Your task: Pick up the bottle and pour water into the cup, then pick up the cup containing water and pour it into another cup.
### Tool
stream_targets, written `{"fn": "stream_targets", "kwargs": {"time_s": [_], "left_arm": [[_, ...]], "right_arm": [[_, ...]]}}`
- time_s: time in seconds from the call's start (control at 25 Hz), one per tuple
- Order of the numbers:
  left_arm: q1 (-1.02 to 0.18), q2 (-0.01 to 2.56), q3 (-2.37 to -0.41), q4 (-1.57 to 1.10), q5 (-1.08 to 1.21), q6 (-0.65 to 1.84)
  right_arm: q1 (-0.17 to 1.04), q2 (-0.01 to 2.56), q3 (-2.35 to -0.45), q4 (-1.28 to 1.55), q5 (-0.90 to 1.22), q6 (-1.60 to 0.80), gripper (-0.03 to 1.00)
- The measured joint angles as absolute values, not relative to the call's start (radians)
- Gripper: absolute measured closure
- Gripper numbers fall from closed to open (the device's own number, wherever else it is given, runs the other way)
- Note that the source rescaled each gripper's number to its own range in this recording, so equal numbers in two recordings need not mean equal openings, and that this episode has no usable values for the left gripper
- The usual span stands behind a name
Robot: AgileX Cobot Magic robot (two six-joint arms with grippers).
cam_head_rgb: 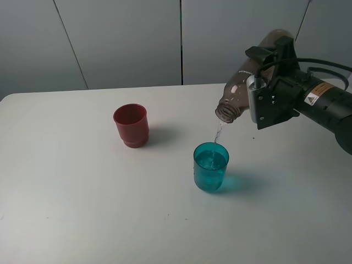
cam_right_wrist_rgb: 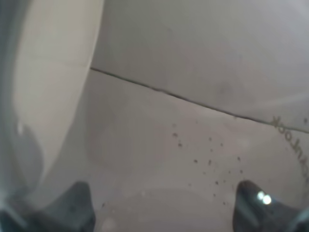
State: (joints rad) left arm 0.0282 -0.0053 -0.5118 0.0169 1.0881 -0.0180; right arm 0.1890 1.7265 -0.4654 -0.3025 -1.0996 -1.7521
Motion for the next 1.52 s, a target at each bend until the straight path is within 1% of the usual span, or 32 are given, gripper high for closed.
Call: {"fn": "stream_targets", "kwargs": {"time_s": [1.52], "left_arm": [[0.028, -0.005, -0.512, 0.017, 1.088, -0.020]], "right_arm": [[0.189, 1.727, -0.465, -0.405, -1.105, -1.735, 0.96]]}}
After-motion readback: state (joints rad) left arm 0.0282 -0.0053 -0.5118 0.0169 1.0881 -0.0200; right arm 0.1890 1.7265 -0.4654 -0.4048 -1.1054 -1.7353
